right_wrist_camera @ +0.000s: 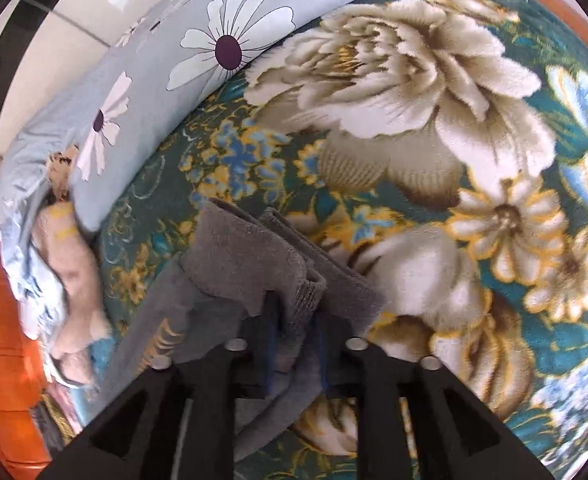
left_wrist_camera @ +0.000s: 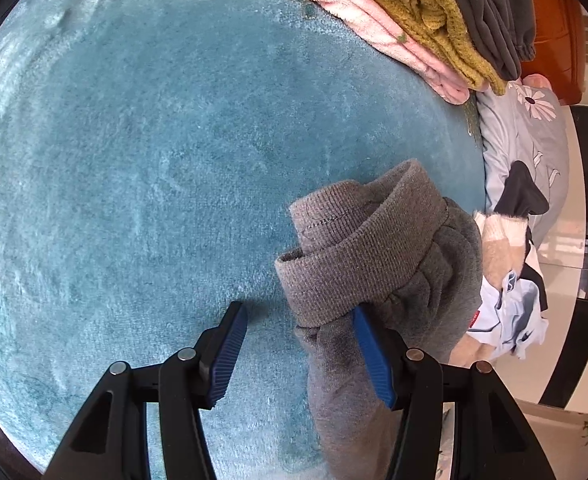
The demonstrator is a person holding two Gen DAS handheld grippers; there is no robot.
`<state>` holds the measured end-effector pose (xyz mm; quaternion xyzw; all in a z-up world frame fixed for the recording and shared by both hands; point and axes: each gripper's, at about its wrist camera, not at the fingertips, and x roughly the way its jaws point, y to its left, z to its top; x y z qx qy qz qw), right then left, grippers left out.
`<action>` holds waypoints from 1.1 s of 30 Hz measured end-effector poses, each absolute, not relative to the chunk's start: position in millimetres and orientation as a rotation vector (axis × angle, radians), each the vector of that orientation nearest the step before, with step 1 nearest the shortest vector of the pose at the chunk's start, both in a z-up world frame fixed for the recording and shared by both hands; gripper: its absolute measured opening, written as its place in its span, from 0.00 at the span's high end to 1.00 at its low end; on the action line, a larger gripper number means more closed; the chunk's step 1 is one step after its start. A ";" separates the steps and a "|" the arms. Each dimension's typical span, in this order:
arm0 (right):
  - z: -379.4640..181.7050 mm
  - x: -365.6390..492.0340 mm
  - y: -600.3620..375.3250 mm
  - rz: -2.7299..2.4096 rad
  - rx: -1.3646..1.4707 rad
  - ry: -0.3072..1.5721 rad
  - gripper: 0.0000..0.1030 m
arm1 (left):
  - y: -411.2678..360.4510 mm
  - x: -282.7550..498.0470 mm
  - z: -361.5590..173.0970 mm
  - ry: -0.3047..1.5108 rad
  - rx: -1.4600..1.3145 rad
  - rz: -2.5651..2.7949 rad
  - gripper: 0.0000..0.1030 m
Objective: Fold clothes
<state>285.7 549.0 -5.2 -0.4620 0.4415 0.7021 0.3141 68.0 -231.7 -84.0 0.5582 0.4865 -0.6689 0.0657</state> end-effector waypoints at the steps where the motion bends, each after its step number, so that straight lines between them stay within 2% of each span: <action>1: -5.2 284.6 548.3 1.844 -1.235 1.129 0.62 | -230.6 67.2 -84.4 1.472 1.680 -2.018 0.41; 2: -6.9 285.5 548.2 1.832 -1.247 1.113 0.54 | -229.6 66.4 -84.8 1.476 1.676 -2.018 0.40; 6: -22.1 299.1 554.2 1.783 -1.198 1.249 0.52 | -238.1 71.8 -88.6 1.596 1.639 -1.994 0.40; 9: -28.5 313.3 556.1 1.775 -1.086 1.406 0.43 | -247.4 85.2 -102.9 1.834 1.535 -1.915 0.40; 12: -34.0 324.4 554.8 1.777 -1.017 1.493 0.42 | -249.4 93.0 -116.6 2.007 1.468 -1.849 0.40; 18: -39.4 334.6 547.3 1.800 -0.925 1.561 0.41 | -249.9 96.6 -113.3 2.028 1.439 -1.915 0.40; 23: -45.6 330.8 543.6 1.809 -0.897 1.548 0.37 | -251.7 95.6 -118.5 2.081 1.369 -1.932 0.30; 26: -44.8 324.3 541.6 1.805 -0.911 1.505 0.37 | -246.9 82.0 -111.8 2.039 1.358 -1.951 0.21; 30: -44.0 322.2 541.0 1.779 -0.912 1.483 0.37 | -241.1 59.4 -97.5 1.912 1.368 -2.062 0.21; 31: -43.4 321.9 540.3 1.768 -0.908 1.478 0.39 | -239.7 55.4 -97.2 1.878 1.392 -2.060 0.22; 33: -40.8 319.1 538.3 1.764 -0.918 1.452 0.51 | -238.1 49.1 -98.3 1.830 1.427 -2.034 0.25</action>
